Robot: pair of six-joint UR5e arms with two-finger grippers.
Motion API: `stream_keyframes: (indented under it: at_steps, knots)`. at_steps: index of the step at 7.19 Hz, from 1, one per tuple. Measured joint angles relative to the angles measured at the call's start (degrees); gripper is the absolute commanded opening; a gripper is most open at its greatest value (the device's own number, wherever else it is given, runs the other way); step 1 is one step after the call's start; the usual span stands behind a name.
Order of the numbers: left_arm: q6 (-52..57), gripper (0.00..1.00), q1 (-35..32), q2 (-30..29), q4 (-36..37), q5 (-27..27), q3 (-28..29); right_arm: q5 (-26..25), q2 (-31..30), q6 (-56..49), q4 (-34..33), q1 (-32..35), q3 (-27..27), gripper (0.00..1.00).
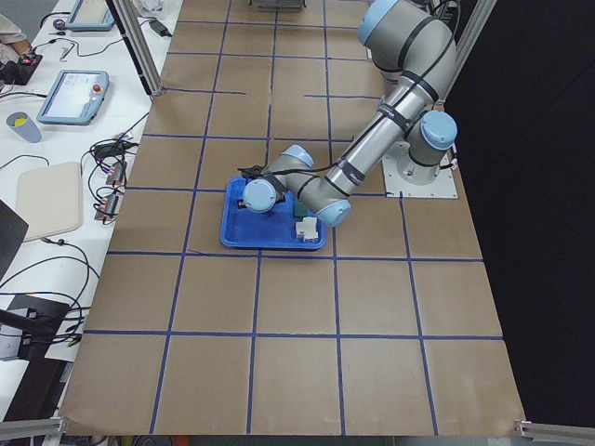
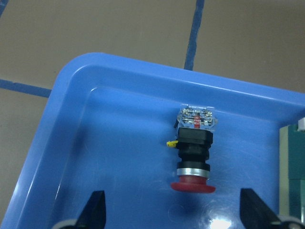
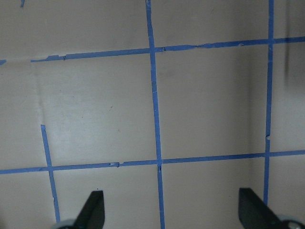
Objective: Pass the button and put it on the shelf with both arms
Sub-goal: 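Close the left gripper on the red push button's cap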
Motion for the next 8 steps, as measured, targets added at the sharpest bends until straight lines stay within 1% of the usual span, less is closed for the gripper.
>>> stream_keyframes:
  at_steps: [2,3,5,6,7,8]
  knots:
    - [1.37,0.96,0.20,-1.90,-1.65,-1.68,-0.52,0.47,-0.01,0.03,0.06,-0.03,0.00,1.00]
    - [1.51,0.90,0.22,-2.70,-1.85,-1.96,-0.47,0.65,-0.03,0.07,0.14,-0.03,0.00,1.00]
    - [2.27,0.32,0.23,-3.91,-1.82,-2.12,-0.13,0.67,0.05,0.66,-0.07,-0.03,0.04,1.00]
    - [2.94,0.18,0.23,-4.09,-1.90,-2.13,0.09,0.72,0.07,1.18,-0.26,-0.09,0.02,1.00]
    - [3.57,0.07,0.23,-4.04,-1.99,-2.14,0.21,0.74,0.08,2.82,-0.49,-0.15,0.01,1.00]
    - [3.90,0.00,0.24,-3.95,-2.12,-2.13,0.32,0.79,0.08,5.75,-0.62,-0.21,0.00,1.00]
